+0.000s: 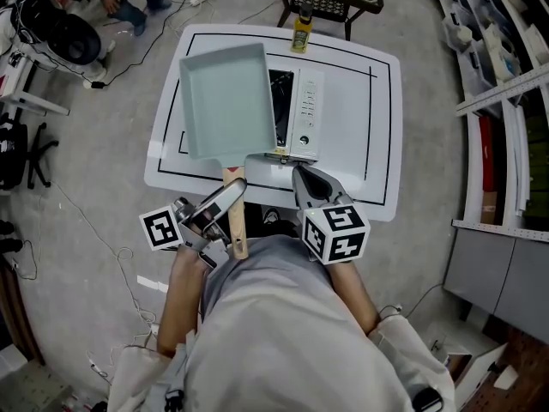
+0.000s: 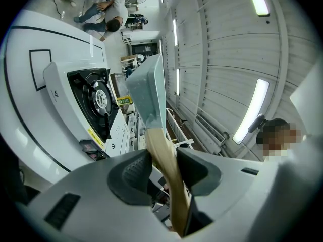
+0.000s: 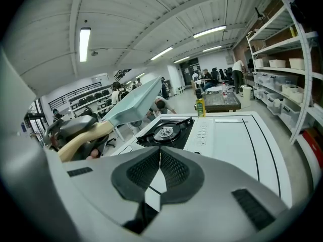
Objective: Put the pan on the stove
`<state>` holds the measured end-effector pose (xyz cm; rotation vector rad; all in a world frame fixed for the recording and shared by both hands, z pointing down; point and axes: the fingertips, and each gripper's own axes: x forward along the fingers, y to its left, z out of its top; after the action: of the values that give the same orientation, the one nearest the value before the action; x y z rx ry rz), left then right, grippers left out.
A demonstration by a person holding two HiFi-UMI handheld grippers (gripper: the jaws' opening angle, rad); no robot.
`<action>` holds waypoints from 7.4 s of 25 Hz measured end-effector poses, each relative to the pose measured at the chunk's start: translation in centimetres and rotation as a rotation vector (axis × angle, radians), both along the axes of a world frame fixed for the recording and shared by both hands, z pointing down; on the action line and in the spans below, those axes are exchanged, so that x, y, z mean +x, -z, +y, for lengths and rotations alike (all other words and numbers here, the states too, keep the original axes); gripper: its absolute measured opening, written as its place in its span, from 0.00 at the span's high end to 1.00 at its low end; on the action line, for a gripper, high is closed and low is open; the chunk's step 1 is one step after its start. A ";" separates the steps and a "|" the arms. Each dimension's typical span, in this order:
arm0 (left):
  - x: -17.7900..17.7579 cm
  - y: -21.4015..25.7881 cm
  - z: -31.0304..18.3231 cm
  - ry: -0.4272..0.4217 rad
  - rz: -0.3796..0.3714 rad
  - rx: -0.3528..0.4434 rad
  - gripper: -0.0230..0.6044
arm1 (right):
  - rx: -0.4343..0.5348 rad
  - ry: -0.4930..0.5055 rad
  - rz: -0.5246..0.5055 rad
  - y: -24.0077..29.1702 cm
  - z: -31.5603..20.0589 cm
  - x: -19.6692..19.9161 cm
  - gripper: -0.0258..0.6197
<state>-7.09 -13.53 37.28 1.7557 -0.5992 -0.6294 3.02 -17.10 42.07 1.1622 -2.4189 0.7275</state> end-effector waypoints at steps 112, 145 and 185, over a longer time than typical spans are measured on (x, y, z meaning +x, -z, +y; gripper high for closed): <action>-1.2 -10.2 -6.8 -0.197 -0.049 -0.207 0.70 | -0.232 -0.083 0.086 -6.8 -3.0 -1.0 0.94; -0.7 -10.4 -7.5 -0.193 -0.060 -0.191 0.70 | -0.251 -0.062 0.075 -7.2 -3.7 -0.6 0.94; -5.6 -9.0 -7.0 -0.010 -0.141 -0.114 0.56 | -0.184 -0.026 0.058 -5.5 -2.2 -1.2 0.94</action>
<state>-12.67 -20.49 46.33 1.7040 -0.7093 -0.4587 1.86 -19.28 47.56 1.1272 -2.2397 0.8914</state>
